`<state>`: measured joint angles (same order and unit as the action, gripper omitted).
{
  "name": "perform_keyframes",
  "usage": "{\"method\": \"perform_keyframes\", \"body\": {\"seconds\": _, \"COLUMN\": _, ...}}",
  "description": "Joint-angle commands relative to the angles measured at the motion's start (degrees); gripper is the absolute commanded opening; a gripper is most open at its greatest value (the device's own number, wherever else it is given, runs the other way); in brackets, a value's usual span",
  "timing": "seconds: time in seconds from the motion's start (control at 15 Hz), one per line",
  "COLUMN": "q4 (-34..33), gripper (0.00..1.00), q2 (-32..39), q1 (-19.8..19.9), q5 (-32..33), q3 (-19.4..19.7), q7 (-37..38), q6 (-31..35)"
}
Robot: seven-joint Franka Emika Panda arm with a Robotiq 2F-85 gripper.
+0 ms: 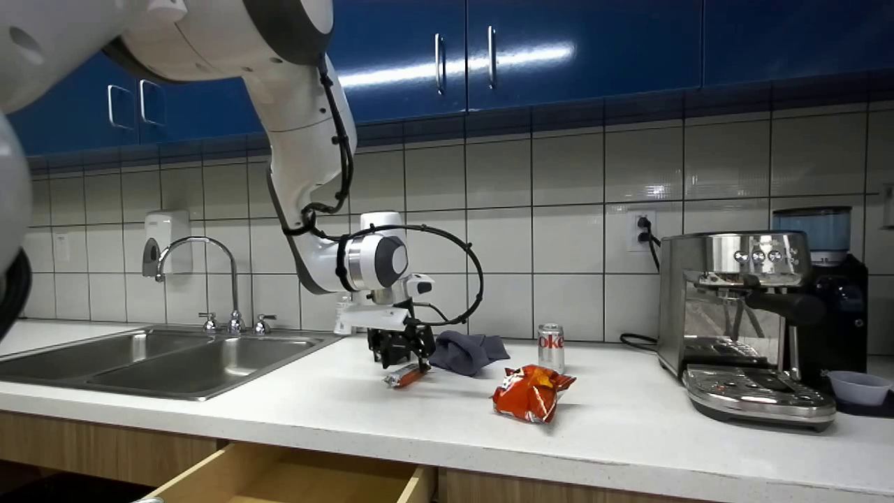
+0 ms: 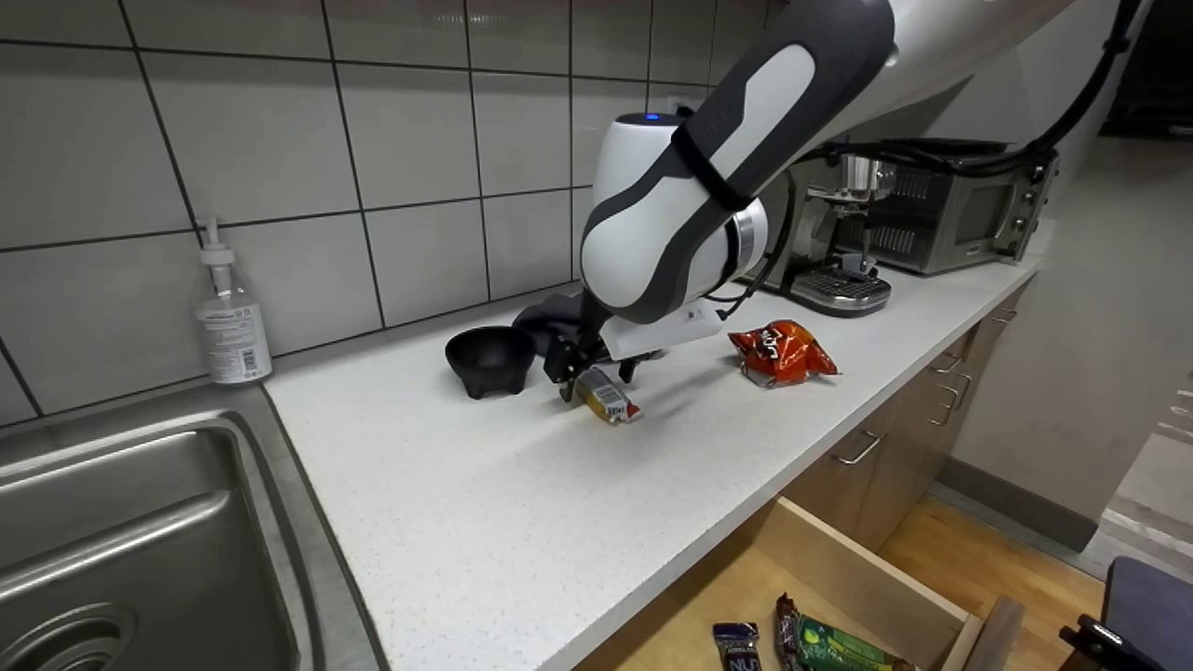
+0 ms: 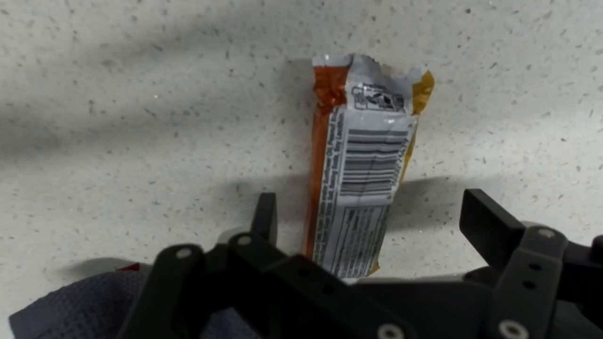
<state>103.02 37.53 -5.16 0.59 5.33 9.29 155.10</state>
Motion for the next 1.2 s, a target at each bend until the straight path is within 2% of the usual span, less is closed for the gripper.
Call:
{"method": "perform_keyframes", "body": {"seconds": 0.0, "q4": -3.9, "gripper": 1.0, "q2": 2.0, "q1": -0.6, "q5": 0.7, "q3": 1.0, "q7": 2.5, "q6": -2.9}}
{"method": "perform_keyframes", "body": {"seconds": 0.07, "q4": -4.3, "gripper": 1.0, "q2": 2.3, "q1": -0.5, "q5": 0.7, "q3": 1.0, "q7": 2.6, "q6": -3.1}}
{"method": "perform_keyframes", "body": {"seconds": 0.13, "q4": -4.7, "gripper": 0.75, "q2": 2.5, "q1": -0.5, "q5": 0.6, "q3": 1.0, "q7": 2.7, "q6": -3.2}}
{"method": "perform_keyframes", "body": {"seconds": 0.2, "q4": -4.9, "gripper": 0.74, "q2": 2.7, "q1": -0.5, "q5": 0.7, "q3": 1.1, "q7": 2.8, "q6": -3.3}}
{"method": "perform_keyframes", "body": {"seconds": 0.27, "q4": -5.2, "gripper": 0.68, "q2": 3.0, "q1": -0.5, "q5": 0.7, "q3": 1.1, "q7": 2.9, "q6": -3.4}}
{"method": "perform_keyframes", "body": {"seconds": 0.67, "q4": -5.5, "gripper": 0.2, "q2": 3.2, "q1": -0.6, "q5": 0.7, "q3": 1.2, "q7": 3.1, "q6": -3.5}}
{"method": "perform_keyframes", "body": {"seconds": 1.13, "q4": -2.1, "gripper": 0.18, "q2": -0.2, "q1": -0.5, "q5": 0.5, "q3": 0.6, "q7": 2.4, "q6": -1.6}}
